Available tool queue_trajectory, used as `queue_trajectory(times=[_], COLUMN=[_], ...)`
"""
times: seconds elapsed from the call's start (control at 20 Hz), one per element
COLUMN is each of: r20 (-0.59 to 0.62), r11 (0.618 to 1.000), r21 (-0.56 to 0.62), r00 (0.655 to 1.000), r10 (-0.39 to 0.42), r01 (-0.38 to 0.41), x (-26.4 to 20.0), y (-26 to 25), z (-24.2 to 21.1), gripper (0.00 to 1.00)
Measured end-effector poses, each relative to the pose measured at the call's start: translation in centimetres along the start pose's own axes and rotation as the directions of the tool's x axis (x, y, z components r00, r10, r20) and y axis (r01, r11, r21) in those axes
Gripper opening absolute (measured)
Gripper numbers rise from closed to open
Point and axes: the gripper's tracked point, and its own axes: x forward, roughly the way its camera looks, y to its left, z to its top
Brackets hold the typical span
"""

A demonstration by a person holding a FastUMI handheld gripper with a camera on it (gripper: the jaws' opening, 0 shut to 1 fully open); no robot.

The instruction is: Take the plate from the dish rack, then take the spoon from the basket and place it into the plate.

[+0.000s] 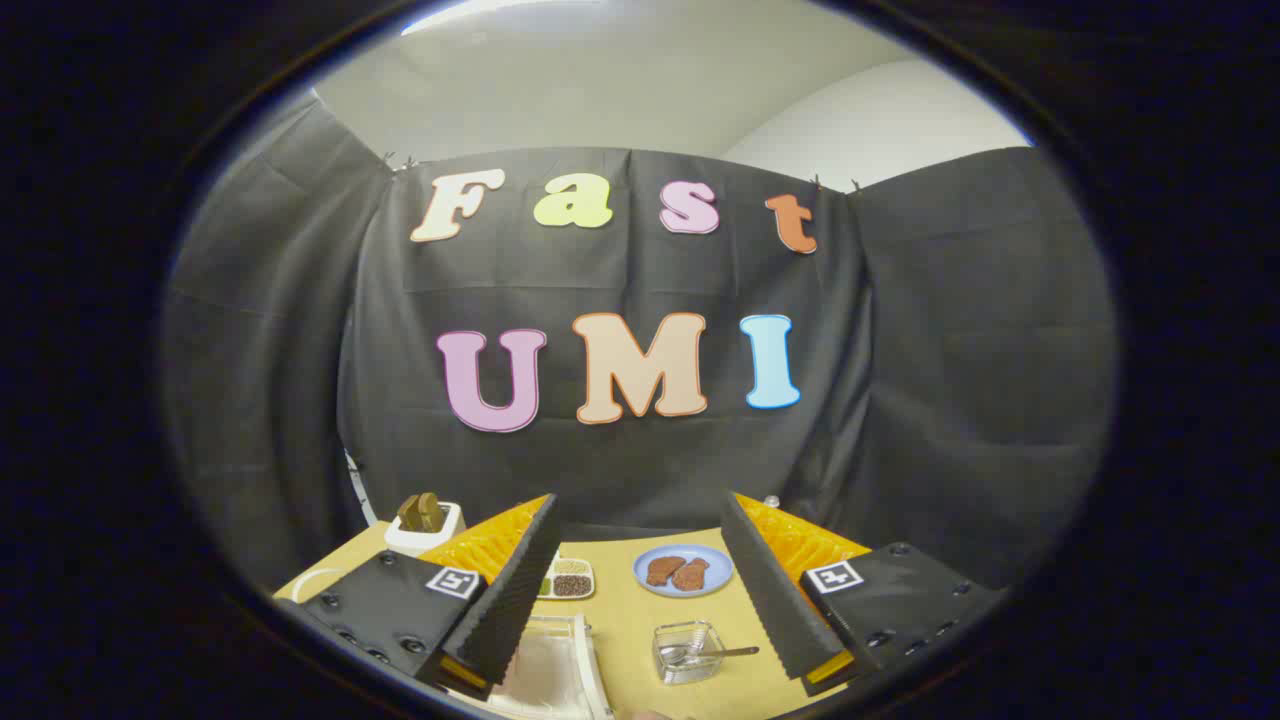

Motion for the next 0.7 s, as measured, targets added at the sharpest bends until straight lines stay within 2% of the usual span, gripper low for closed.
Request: queue_trajectory(times=[0.4,0.7], r20=[-0.01,-0.038], r11=[0.999,0.999], r21=[-0.014,0.022], r00=[0.999,0.999], r10=[0.034,0.037], r01=[-0.034,-0.036], x=[0.7,1.1], y=[1.7,2.5], z=[0.0,-0.2], gripper=[1.0,1.0])
